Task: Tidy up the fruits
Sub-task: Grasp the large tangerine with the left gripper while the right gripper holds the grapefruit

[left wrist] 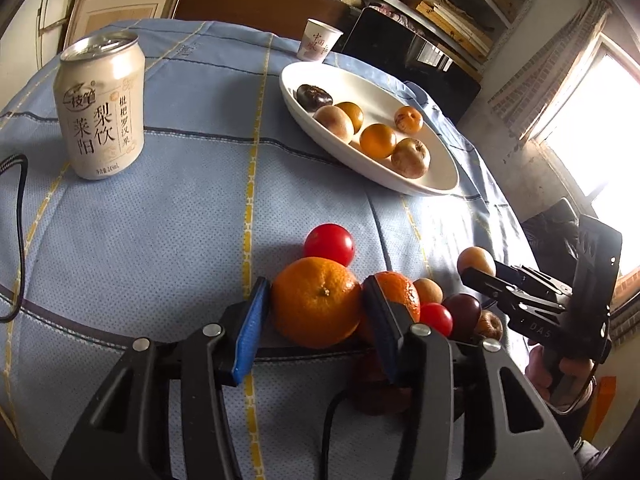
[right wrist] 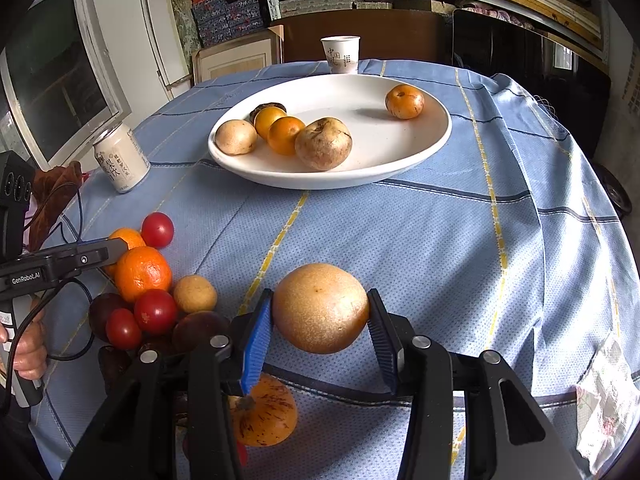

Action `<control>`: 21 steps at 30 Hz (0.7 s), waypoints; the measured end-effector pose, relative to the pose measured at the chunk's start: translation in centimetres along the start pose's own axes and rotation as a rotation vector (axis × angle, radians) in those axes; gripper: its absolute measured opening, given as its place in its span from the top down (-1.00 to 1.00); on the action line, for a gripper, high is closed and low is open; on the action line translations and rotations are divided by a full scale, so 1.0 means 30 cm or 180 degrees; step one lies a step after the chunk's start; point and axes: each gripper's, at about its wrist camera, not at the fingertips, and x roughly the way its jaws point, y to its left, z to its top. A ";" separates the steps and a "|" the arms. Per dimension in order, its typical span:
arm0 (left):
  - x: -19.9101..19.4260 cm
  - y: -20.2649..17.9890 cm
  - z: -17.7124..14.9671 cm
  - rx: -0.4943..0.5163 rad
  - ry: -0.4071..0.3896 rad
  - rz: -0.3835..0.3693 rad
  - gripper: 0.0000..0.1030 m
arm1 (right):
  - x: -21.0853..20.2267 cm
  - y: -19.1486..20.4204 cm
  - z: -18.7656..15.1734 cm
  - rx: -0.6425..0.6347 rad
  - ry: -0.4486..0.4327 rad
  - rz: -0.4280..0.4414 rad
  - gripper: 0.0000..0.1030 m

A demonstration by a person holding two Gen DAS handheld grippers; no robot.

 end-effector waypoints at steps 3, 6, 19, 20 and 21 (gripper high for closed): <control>0.009 0.029 -0.001 -0.0174 0.0107 -0.0157 0.07 | 0.000 0.000 0.000 0.0004 -0.0001 0.0000 0.09; 0.021 0.057 0.000 -0.0361 0.0199 -0.0337 0.07 | 0.002 0.000 -0.001 0.0005 0.0002 -0.0007 0.09; -0.064 -0.053 -0.022 0.0327 -0.0398 0.0405 0.11 | -0.004 -0.004 0.001 0.0009 -0.0037 -0.0023 0.09; -0.075 -0.058 -0.025 0.0390 -0.0456 0.0444 0.10 | -0.006 -0.004 0.001 0.0012 -0.0045 -0.0020 0.09; -0.082 -0.067 -0.025 0.0458 -0.0486 0.0434 0.10 | -0.007 -0.004 0.003 0.0009 -0.0051 -0.0019 0.09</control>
